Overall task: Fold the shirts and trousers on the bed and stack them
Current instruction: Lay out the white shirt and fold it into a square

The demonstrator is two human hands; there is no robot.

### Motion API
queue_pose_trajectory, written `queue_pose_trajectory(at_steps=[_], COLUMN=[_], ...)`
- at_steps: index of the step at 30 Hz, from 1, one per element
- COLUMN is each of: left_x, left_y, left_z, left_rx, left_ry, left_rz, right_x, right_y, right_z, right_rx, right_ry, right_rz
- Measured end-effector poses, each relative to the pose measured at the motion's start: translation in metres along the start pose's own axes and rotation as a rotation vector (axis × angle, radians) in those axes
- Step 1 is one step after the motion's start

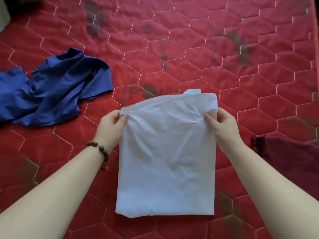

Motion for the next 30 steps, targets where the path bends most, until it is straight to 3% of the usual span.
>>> queue_pose_trajectory(at_steps=[3,7,14,17,19,21,26,28,30], left_x=[0.002,0.012,0.016,0.018,0.038,0.08,0.199,0.227,0.242], left_y=[-0.002,0.015,0.004,-0.015,-0.036,-0.056,-0.069,-0.066,-0.066], left_z=[0.024,0.042,0.047,0.037,0.024,0.004,-0.053,-0.06,-0.051], left_rx=[-0.074,-0.18,-0.101,-0.084,0.1,0.396,1.059,1.239,1.287], left_ry=[0.036,0.066,-0.059,-0.256,-0.284,-0.076,0.719,0.927,1.009], left_rz=[-0.032,0.353,0.577,0.678,0.765,0.832,1.223,1.376,1.507], right_x=[0.006,0.02,0.02,0.014,0.003,-0.01,-0.027,-0.026,-0.022], right_y=[0.005,-0.024,-0.026,-0.029,-0.034,-0.042,-0.06,-0.067,-0.074], right_z=[0.026,0.047,0.052,0.049,0.045,0.03,-0.034,-0.063,-0.09], right_rx=[0.017,0.218,0.127,0.155,0.157,0.168,0.229,0.301,0.364], right_ry=[0.015,0.117,0.023,0.0,-0.051,-0.112,-0.183,-0.149,-0.112], right_rz=[0.009,-0.168,-0.224,-0.163,-0.182,-0.254,-0.399,-0.425,-0.453])
Point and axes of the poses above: each hand's wrist, its own z-axis towards the middle knuckle, its own x-axis out of the palm, y = z × x, the point moved 5 cm from there along z, towards the middle knuckle, and after that the axes turned 9 degrees about -y, right-handed, at the moved point
